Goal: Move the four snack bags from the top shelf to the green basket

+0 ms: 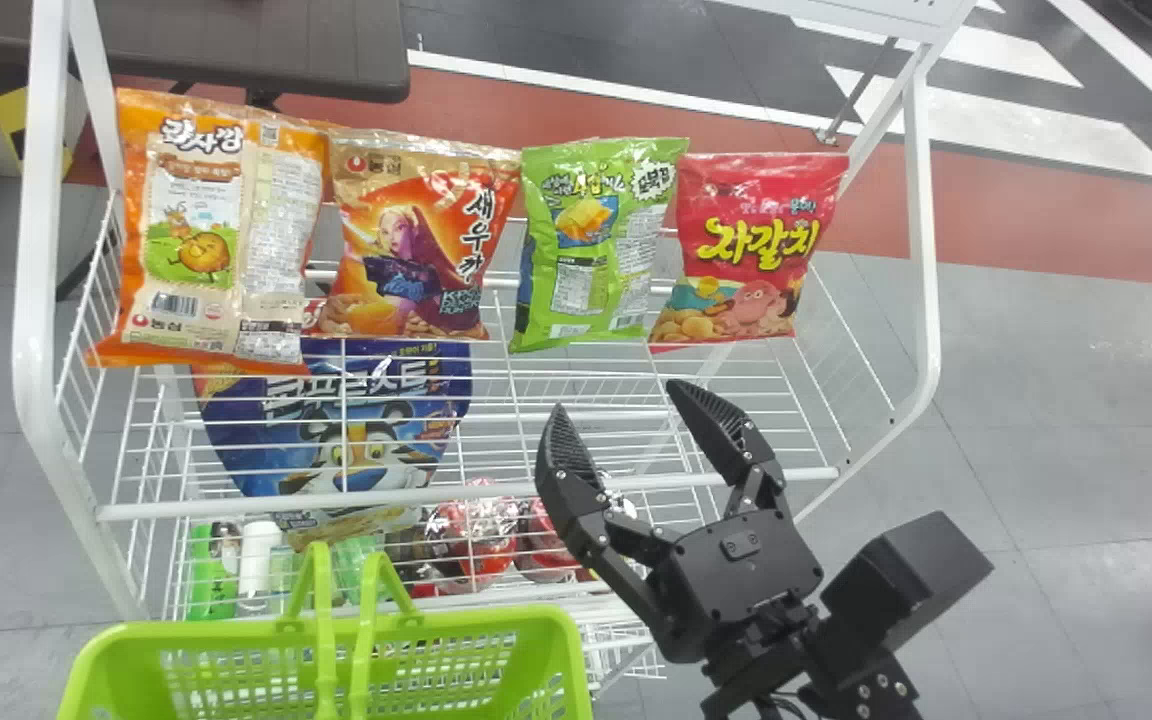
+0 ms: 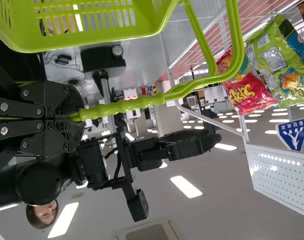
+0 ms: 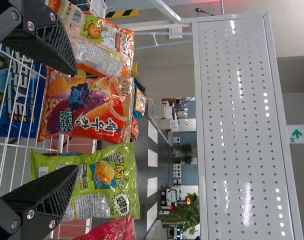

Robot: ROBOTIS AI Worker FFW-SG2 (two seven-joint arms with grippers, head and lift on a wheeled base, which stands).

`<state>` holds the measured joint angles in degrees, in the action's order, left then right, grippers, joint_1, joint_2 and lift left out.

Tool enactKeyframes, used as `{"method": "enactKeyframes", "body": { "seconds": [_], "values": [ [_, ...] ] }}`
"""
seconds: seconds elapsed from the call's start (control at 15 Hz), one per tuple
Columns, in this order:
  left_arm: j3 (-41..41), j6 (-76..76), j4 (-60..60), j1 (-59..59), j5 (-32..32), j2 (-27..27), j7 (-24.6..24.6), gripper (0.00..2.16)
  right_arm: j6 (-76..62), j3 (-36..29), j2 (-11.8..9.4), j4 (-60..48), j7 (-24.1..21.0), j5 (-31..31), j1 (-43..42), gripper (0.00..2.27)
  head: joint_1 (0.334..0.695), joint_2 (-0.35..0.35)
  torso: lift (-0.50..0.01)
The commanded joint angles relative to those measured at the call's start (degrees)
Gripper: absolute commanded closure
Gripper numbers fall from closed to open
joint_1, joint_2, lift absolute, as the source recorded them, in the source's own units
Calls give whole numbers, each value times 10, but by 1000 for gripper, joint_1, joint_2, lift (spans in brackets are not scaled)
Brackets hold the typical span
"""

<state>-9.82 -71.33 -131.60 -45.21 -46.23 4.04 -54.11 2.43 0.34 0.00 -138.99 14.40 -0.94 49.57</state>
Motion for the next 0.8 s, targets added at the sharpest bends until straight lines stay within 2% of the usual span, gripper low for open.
{"method": "enactKeyframes", "body": {
  "seconds": [0.0,0.73],
  "values": [
    [2,0,0,1,0,0,1,1366,0,-1,1,0,0,-1,0,164,695,-344,0],
    [12,0,-4,-1,4,0,-1,1362,5,-9,1,4,1,-18,-6,164,695,-350,0]
  ]
}}
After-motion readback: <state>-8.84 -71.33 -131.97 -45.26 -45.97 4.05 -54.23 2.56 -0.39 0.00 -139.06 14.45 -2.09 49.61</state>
